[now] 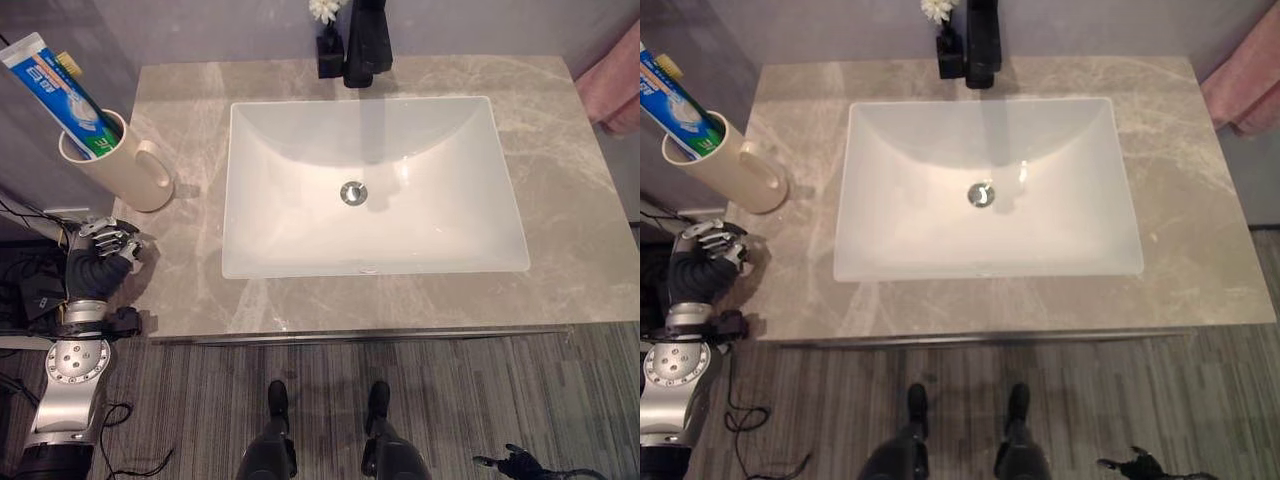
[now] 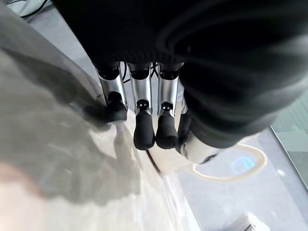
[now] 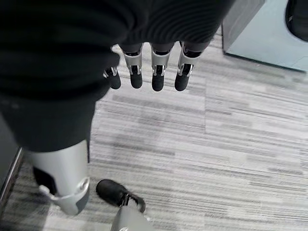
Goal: Put brush and paste in cup on sink, flatten towel.
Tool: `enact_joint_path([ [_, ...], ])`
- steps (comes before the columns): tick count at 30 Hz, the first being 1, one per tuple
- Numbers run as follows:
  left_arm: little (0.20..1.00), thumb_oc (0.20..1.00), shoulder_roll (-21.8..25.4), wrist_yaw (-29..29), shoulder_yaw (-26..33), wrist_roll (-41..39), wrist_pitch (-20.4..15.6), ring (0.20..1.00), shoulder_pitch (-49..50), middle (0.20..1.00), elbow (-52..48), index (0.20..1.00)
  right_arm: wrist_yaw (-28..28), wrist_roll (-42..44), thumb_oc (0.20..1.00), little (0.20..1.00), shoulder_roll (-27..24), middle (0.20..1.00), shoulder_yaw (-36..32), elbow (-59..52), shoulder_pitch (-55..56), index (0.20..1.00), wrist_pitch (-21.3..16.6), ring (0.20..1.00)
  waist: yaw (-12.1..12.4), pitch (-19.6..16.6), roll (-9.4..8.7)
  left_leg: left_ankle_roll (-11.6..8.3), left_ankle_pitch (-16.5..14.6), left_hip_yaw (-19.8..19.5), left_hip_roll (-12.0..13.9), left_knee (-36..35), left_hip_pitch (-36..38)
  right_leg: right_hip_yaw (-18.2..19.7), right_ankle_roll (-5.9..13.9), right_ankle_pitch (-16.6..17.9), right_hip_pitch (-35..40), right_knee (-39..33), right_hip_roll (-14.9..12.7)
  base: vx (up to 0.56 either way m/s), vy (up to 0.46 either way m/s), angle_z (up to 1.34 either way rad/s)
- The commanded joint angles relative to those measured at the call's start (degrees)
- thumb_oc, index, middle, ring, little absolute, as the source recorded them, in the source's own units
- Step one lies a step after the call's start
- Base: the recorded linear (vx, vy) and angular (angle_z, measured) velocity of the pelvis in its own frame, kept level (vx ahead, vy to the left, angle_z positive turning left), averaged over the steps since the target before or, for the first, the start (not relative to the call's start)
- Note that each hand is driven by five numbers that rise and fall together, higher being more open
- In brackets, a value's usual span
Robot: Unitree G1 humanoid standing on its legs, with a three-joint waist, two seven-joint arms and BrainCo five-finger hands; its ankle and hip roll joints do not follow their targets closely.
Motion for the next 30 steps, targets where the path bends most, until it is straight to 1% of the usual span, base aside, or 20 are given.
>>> enact_joint_path([
  [1,0.2,0.2,2.9,2.3,3.6,1.3,-1.5,0.2,-1.8,0.2,1.3,0.2,-0.3,2.2,1.0,1.0,-1.6,1.0,-0.2,1.1,0.4,1.0,0.6,1.0,-1.2,2.0,-3.81,-0.67,-0.5,-1.2,0.3,0.1,-1.7,2.1,5.45,3.5,0.8,-0.1,-7.1,0.04,0.014,-0.18],
  [5,0.2,0.2,3.7,3.2,3.6,1.6,-1.3,0.2,-3.4,0.2,2.1,0.2,-0.2,2.5,1.0,1.0,-1.6,1.0,-0.1,1.5,0.2,1.0,0.7,1.0,-1.5,2.2,-3.87,-0.79,-0.6,-1.0,0.5,0.1,-1.9,2.2,5.52,3.4,0.3,-0.1,-7.0,0.03,0.014,-0.05],
  [6,0.2,0.2,4.8,4.0,3.0,2.4,-1.2,0.2,-5.5,0.2,4.0,0.2,0.0,2.7,1.0,1.0,-1.6,1.0,0.3,1.0,0.0,1.0,0.6,1.0,-1.9,2.4,-4.0,-0.9,-0.5,-0.7,0.7,0.1,-2.3,2.4,5.56,3.6,-0.3,-0.1,-6.8,0.03,0.018,-0.04],
  [9,0.2,0.2,5.2,4.6,3.0,2.4,-1.3,0.2,-6.4,0.2,4.6,0.2,0.2,3.0,1.0,1.0,-1.5,1.0,0.6,0.6,-0.1,1.0,0.4,1.0,-2.1,2.3,-4.15,-0.88,-0.3,-0.5,0.8,0.1,-2.7,2.8,5.56,4.0,-1.0,-0.1,-6.8,0.03,0.014,-0.2],
  [10,0.2,0.2,6.3,5.6,3.5,2.3,-1.3,0.2,-7.9,0.2,5.6,0.2,0.4,3.8,1.0,1.0,-1.9,1.0,0.7,-0.6,-0.1,1.0,0.3,1.0,-2.5,2.4,-4.27,-1.05,-0.5,-0.2,1.1,0.1,-2.8,3.2,5.55,3.7,-1.4,-0.1,-6.6,0.03,0.017,-0.14],
  [18,0.2,0.2,8.9,7.5,2.3,3.1,-1.1,0.2,-13.0,0.2,7.6,0.2,0.5,4.9,1.0,1.0,-2.7,1.0,0.2,-0.3,0.0,1.0,0.1,1.0,-3.4,2.6,-4.37,-1.24,-0.2,0.0,1.3,0.1,-4.0,3.6,5.65,3.8,-2.9,-0.1,-6.4,0.01,0.007,-0.07],
  [21,0.2,0.2,11.9,8.4,1.3,3.5,-0.9,0.2,-16.7,0.2,9.9,0.2,0.9,5.1,1.0,1.0,-2.8,1.0,0.8,-0.5,0.4,1.0,0.1,1.0,-4.1,2.6,-4.54,-1.36,0.0,-0.1,1.5,0.1,-4.9,3.9,5.68,3.9,-3.9,-0.1,-6.3,0.0,0.0,0.0],
  [27,0.2,0.2,14.5,9.6,-0.3,3.5,-0.8,0.2,-21.0,0.2,12.2,0.2,1.0,5.5,1.0,1.0,-3.0,1.0,1.3,-0.6,0.2,1.0,0.0,1.0,-4.5,2.8,-4.53,-1.45,0.2,-0.1,1.5,0.1,-5.7,4.3,5.73,4.1,-4.8,-0.1,-6.2,0.0,0.0,0.0],
  [30,0.2,0.2,16.2,10.4,-2.0,3.5,-0.8,0.2,-24.5,0.2,14.0,0.2,0.9,5.7,1.0,1.0,-3.2,1.0,1.4,-0.7,-0.1,1.0,0.0,1.0,-4.9,2.9,-4.55,-1.48,0.4,-0.1,1.6,0.1,-6.3,4.5,5.83,4.1,-5.4,-0.1,-6.1,0.0,0.0,0.0],
])
